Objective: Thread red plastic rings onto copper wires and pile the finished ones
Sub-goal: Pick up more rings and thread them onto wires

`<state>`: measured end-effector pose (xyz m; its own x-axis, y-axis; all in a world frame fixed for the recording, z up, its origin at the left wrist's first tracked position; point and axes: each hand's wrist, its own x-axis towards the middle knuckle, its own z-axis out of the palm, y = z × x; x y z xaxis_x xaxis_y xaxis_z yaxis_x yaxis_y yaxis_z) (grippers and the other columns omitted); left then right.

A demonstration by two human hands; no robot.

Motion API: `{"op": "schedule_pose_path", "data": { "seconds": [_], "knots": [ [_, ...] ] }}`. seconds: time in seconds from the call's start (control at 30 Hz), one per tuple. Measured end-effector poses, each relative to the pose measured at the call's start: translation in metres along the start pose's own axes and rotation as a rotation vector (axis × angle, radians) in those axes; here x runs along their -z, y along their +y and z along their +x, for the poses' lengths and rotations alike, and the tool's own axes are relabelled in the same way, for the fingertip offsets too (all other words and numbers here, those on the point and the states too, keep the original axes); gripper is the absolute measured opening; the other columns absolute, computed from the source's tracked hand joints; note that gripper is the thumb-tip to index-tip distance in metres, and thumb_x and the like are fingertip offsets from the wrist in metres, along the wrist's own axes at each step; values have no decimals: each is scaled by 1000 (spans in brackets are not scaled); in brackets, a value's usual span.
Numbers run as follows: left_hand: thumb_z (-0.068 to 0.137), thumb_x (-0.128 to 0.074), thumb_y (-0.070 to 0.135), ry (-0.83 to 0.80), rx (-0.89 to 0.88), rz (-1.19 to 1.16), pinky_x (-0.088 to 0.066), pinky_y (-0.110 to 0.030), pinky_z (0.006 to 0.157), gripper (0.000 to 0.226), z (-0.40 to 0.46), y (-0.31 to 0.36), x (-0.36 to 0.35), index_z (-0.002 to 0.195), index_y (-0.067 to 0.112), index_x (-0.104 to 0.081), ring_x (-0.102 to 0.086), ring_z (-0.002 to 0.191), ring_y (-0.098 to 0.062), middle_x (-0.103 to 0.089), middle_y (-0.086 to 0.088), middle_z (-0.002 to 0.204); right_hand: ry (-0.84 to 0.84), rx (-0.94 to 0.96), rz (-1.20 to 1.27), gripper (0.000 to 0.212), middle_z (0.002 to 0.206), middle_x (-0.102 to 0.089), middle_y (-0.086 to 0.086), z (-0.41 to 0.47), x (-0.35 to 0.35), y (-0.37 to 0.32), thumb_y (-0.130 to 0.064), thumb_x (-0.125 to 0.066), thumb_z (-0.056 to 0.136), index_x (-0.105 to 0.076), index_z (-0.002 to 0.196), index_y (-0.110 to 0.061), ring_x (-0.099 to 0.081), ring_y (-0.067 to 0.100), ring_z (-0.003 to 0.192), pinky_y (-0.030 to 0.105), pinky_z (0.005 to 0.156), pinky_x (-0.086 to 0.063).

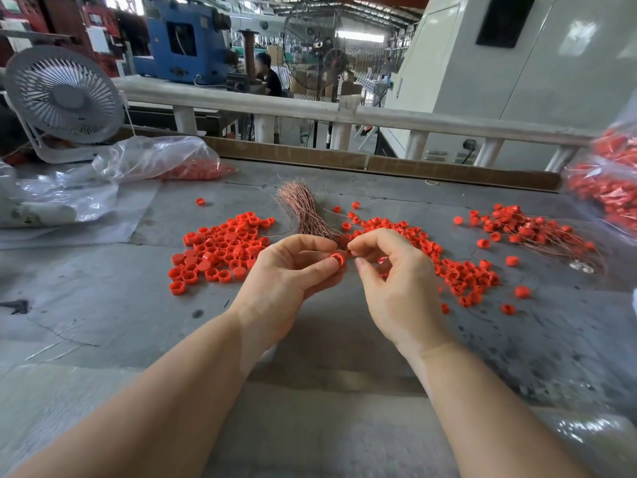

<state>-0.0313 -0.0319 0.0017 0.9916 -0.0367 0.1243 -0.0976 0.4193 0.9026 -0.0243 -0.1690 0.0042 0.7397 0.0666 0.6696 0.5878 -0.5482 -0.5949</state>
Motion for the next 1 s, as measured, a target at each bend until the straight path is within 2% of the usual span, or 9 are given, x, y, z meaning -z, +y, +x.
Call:
{"op": "schedule_pose_path", "data": {
  "seconds": [0.27, 0.37, 0.53, 0.73, 0.8, 1.0],
  "knots": [
    [75, -63, -16, -2, -166, 284, -54, -20, 69, 27, -1, 1, -4, 83, 10, -60, -65, 69, -10, -69, -4, 70, -12, 15, -21, 19, 82, -65, 1, 1, 0, -1, 8, -62, 78, -67, 83, -9, -59, 17, 78, 32, 72, -49],
    [74, -63, -18, 5, -208, 344, -53, -18, 68, 31, -2, 1, -4, 81, 12, -58, -64, 66, -9, -69, -6, 72, -21, 17, -31, 19, 81, -64, 1, 0, 0, -1, 9, -62, 77, -67, 81, -9, -59, 18, 78, 33, 72, -48],
    [72, -62, -21, -1, -223, 368, -52, -15, 65, 36, 0, 0, -4, 80, 12, -50, -65, 64, -6, -70, 1, 63, -20, 6, -35, 18, 82, -64, 2, 1, 0, -1, 9, -62, 77, -67, 81, -8, -59, 18, 79, 34, 73, -48],
    [71, -63, -22, -19, -240, 423, -53, -17, 68, 35, 0, 0, -4, 75, 9, -47, -68, 69, -7, -68, -12, 75, -26, -8, -50, 19, 83, -65, 1, 0, 1, -1, 10, -61, 78, -68, 82, -8, -59, 17, 80, 33, 73, -48],
    [73, -62, -21, -15, -228, 400, -54, -18, 69, 32, -1, 0, -4, 73, 7, -47, -67, 70, -8, -67, -18, 78, -22, -7, -49, 19, 83, -65, 1, 0, 1, -1, 9, -61, 78, -68, 82, -8, -59, 17, 80, 33, 72, -49],
    [83, -54, -11, -22, -9, 59, -56, -23, 66, 18, 0, 0, 1, 75, 6, -56, -68, 71, -17, -70, -10, 73, 30, 18, -17, 14, 81, -64, -1, 1, 2, -1, 5, -62, 80, -66, 81, -8, -56, 12, 76, 23, 71, -45]
  ]
}}
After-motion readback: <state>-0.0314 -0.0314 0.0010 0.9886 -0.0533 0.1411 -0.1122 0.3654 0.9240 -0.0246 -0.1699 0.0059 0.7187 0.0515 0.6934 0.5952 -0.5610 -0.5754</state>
